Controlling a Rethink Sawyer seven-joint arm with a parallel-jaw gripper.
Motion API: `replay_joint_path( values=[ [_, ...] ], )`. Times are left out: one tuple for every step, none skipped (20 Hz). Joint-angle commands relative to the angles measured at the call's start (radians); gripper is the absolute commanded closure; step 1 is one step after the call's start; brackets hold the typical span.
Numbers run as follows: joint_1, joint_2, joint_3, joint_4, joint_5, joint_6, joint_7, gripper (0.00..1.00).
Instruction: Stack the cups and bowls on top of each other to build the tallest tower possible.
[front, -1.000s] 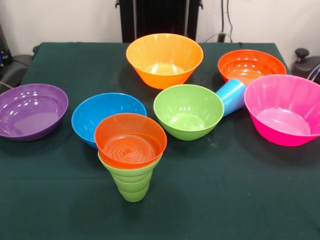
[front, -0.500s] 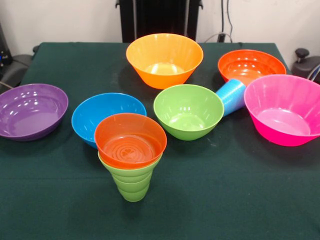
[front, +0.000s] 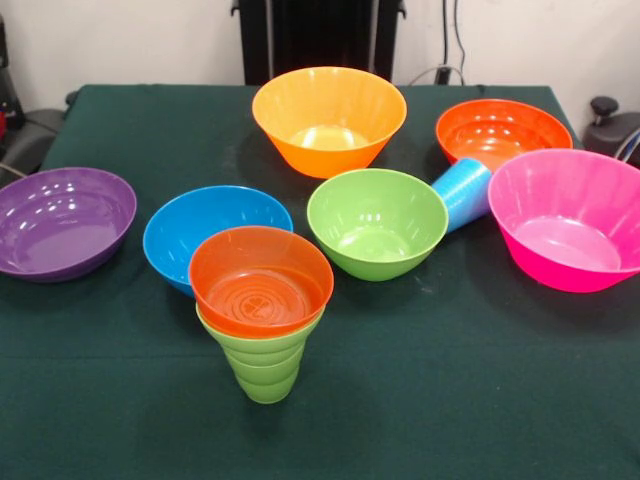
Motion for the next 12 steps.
replay_joint_path(
  values=[
    [0.054, 0.018, 0.071, 0.046, 0.034, -0.040, 0.179, 0.00],
    [0.057, 0.012, 0.074, 0.059, 0.035, -0.043, 0.191, 0.00],
    [0.056, 0.008, 0.079, 0.068, 0.036, -0.044, 0.198, 0.00],
    [0.059, 0.005, 0.082, 0.084, 0.035, -0.056, 0.208, 0.00],
    [0.057, 0.002, 0.086, 0.093, 0.036, -0.059, 0.212, 0.00],
    [0.059, -0.002, 0.087, 0.103, 0.035, -0.064, 0.218, 0.00],
    [0.057, -0.005, 0.090, 0.113, 0.034, -0.071, 0.221, 0.00],
    [0.054, -0.009, 0.093, 0.126, 0.034, -0.079, 0.224, 0.00],
    [0.052, -0.013, 0.095, 0.136, 0.034, -0.082, 0.226, 0.00],
    [0.051, -0.015, 0.094, 0.137, 0.035, -0.080, 0.227, 0.00],
    [0.051, -0.018, 0.093, 0.144, 0.035, -0.081, 0.230, 0.00],
    [0.052, -0.018, 0.092, 0.144, 0.036, -0.083, 0.234, 0.00]
  ],
)
